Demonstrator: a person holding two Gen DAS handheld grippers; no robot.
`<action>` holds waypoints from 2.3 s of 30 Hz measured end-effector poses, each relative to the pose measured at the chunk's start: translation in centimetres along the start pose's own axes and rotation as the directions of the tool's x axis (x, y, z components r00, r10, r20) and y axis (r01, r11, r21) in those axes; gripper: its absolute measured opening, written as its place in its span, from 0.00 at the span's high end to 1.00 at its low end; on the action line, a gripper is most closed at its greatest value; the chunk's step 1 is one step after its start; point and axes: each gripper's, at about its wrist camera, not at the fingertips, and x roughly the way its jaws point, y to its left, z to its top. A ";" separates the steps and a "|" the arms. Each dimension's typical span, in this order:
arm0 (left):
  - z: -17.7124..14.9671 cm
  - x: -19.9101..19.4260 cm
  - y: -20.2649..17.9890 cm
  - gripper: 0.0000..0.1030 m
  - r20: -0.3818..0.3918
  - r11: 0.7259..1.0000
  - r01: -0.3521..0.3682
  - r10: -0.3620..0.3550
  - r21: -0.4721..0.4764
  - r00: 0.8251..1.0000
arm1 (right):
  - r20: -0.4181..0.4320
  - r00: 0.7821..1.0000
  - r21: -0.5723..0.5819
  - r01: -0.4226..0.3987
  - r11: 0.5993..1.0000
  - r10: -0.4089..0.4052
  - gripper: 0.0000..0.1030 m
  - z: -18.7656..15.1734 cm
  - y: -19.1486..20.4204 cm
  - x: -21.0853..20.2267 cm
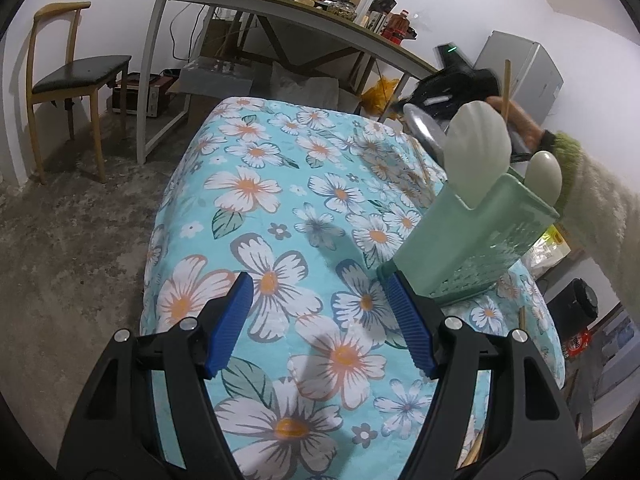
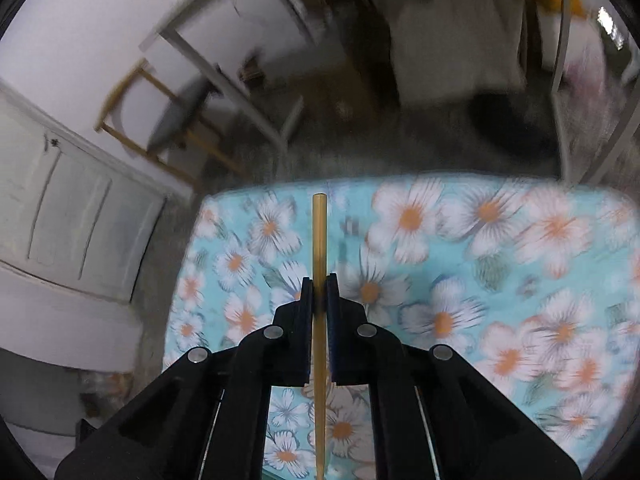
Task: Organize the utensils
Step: 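Carry the chopstick into the green holder and open the right gripper, then move both grippers down over the bamboo chopsticks on the bedspread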
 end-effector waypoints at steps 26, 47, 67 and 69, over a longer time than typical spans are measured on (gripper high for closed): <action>-0.5 -5.9 -2.0 0.36 0.089 0.999 0.003 -0.006 0.040 0.996 | 0.599 0.787 -0.256 0.018 0.967 0.144 0.94 -12.3 13.4 -23.8; -0.7 -6.0 -2.0 0.36 0.088 0.999 0.005 -0.008 0.038 0.996 | 0.508 0.860 -0.288 0.119 0.950 0.047 0.93 -17.6 13.4 -16.5; -1.7 -7.4 -5.3 0.32 0.062 0.994 0.054 -0.061 0.099 0.996 | 0.528 0.847 -0.057 -0.026 0.998 0.052 0.66 -30.1 6.8 -23.9; -1.9 -7.3 -5.8 0.31 0.044 0.992 0.059 -0.065 0.111 0.997 | 0.504 0.862 0.019 -0.069 0.997 0.050 0.66 -32.2 4.9 -23.5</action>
